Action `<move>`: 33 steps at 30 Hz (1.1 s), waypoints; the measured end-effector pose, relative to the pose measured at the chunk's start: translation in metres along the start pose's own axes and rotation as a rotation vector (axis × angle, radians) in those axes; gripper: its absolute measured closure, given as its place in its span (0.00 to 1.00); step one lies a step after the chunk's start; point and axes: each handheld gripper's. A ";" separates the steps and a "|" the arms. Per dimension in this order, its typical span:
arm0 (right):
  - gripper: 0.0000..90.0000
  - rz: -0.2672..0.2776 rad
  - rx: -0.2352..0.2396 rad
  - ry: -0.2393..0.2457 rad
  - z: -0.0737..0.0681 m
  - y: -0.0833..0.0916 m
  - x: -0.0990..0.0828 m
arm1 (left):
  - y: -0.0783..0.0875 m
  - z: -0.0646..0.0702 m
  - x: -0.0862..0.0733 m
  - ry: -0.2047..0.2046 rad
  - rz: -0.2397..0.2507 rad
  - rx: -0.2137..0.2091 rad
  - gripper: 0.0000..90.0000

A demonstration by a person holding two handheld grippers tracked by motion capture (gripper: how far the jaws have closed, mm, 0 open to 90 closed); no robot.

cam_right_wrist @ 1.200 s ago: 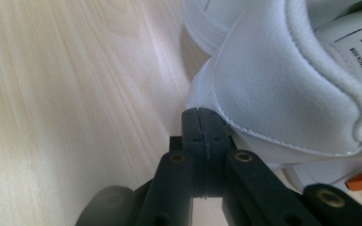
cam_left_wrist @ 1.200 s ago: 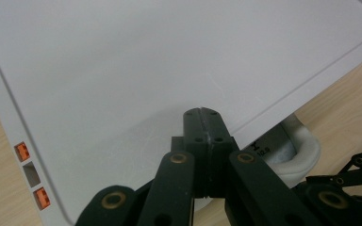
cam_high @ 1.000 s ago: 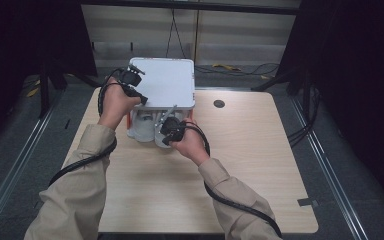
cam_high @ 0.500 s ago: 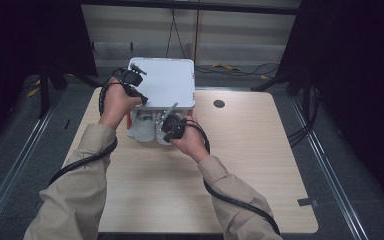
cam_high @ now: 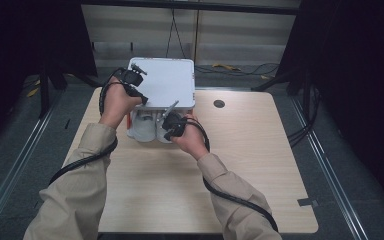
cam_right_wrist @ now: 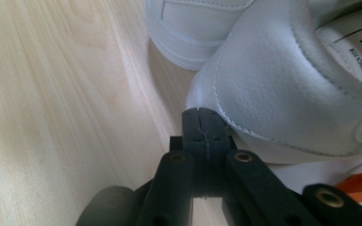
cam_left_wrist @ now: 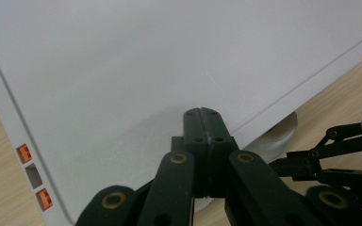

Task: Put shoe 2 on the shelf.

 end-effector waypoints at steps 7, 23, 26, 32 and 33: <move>1.00 0.011 -0.023 -0.001 -0.002 -0.003 0.002 | 0.000 0.000 -0.001 -0.001 0.005 0.001 1.00; 0.98 -0.006 0.029 -0.052 0.003 0.009 -0.014 | 0.000 0.002 0.000 -0.007 0.001 0.015 1.00; 0.93 -0.013 0.045 -0.046 0.000 0.016 -0.024 | 0.000 0.003 0.001 -0.008 -0.006 0.025 1.00; 0.69 -0.026 0.078 -0.106 0.004 0.031 -0.040 | 0.001 0.003 0.000 -0.013 0.004 0.031 1.00; 0.65 -0.027 0.080 -0.108 0.004 0.033 -0.042 | 0.001 0.003 0.000 -0.014 0.005 0.028 1.00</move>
Point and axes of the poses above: each handheld gripper's, and its own axes: y roughly backward along the jaws, x roughly out of its top, z roughly to its right, and after that the axes turned 8 degrees about -y, right-handed
